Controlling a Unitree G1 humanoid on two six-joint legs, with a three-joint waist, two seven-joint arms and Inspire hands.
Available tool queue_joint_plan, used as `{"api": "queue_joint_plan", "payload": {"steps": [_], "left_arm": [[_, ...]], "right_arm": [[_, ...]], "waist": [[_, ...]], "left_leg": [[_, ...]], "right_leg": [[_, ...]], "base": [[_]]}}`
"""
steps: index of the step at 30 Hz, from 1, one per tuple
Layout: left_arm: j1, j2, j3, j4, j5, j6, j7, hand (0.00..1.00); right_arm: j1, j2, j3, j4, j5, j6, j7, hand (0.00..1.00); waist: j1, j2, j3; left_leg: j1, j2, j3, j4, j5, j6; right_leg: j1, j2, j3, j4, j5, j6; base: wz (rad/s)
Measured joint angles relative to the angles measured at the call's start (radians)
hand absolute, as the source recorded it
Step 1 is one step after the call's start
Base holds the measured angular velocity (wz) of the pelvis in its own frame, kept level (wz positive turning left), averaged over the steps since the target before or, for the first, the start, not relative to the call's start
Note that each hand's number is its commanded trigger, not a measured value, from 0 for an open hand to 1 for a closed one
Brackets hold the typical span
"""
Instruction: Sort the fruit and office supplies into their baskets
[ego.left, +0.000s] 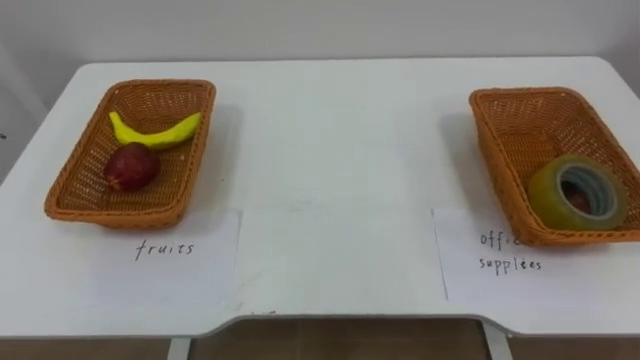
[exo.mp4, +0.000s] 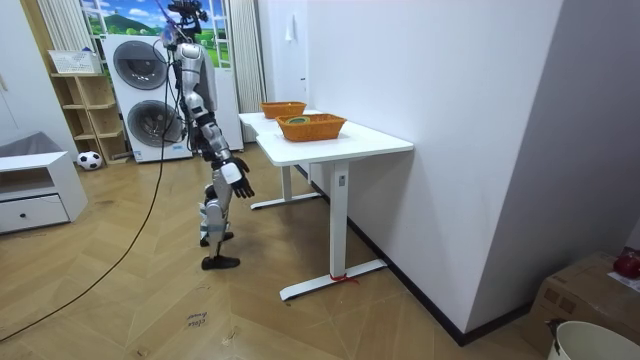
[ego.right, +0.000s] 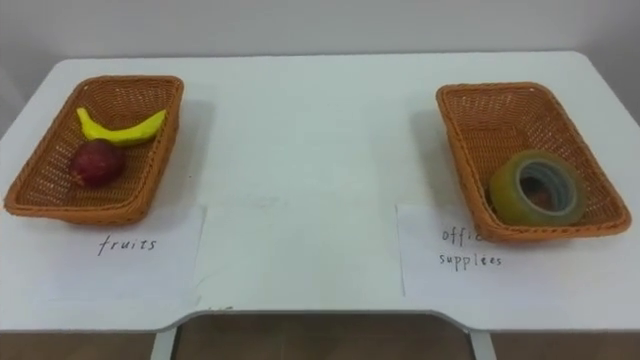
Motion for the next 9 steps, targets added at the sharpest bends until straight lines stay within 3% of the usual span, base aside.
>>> {"api": "queue_joint_plan", "payload": {"steps": [9], "left_arm": [[-0.01,0.005,0.0,0.001,0.004,-0.001,0.0,0.0]], "right_arm": [[-0.012,-0.002,0.02,0.138,0.0,0.021,0.138,0.0]], "waist": [[0.002,-0.008,0.0036]], "left_leg": [[-0.003,-0.001,-0.023,0.002,0.0,0.0]], "right_leg": [[0.007,0.0,-0.014,-0.002,0.0,0.0]], "base": [[0.07]]}}
